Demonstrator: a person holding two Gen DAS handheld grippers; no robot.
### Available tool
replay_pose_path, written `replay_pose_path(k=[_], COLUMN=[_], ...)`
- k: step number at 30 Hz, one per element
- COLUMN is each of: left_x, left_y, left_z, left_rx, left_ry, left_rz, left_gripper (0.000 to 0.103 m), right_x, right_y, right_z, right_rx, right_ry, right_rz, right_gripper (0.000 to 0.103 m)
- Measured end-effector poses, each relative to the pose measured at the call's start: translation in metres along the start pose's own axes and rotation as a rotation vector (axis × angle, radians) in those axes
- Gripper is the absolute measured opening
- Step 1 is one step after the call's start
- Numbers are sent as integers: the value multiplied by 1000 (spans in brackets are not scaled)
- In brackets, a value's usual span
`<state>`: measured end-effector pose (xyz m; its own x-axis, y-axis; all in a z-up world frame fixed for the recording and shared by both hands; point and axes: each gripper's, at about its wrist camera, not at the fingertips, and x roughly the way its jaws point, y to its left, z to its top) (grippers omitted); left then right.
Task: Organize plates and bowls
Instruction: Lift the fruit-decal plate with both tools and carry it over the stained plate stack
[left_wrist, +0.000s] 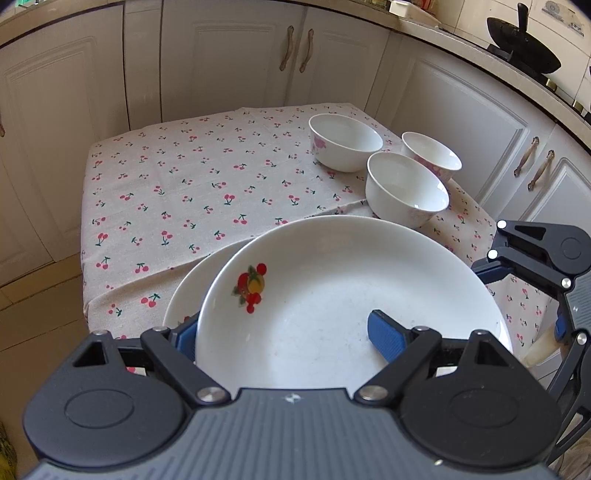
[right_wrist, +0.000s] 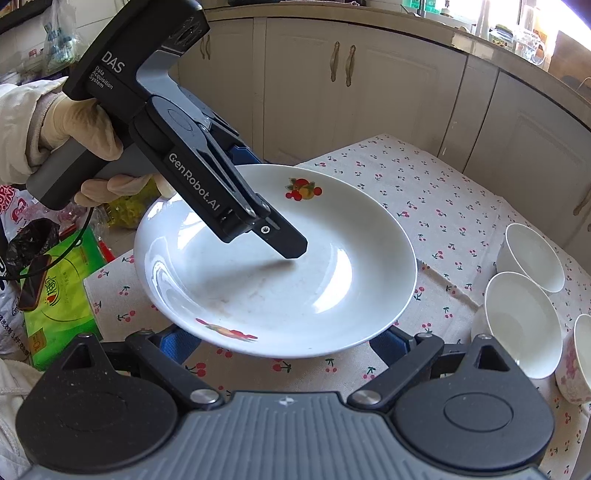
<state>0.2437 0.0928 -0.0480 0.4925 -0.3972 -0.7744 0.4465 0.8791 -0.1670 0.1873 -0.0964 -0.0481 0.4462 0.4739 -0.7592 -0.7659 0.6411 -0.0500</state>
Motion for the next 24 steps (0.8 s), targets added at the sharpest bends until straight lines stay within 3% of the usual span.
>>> replay_pose_path(k=[24], left_x=[23], left_y=[12], left_z=[-3], left_rx=[-27], left_ry=[80], left_rz=[-32], left_gripper=[89], right_x=[13], right_y=[-5], right_z=[-2], right_rx=[20], right_ry=[56], right_rz=[-6], right_gripper=[99])
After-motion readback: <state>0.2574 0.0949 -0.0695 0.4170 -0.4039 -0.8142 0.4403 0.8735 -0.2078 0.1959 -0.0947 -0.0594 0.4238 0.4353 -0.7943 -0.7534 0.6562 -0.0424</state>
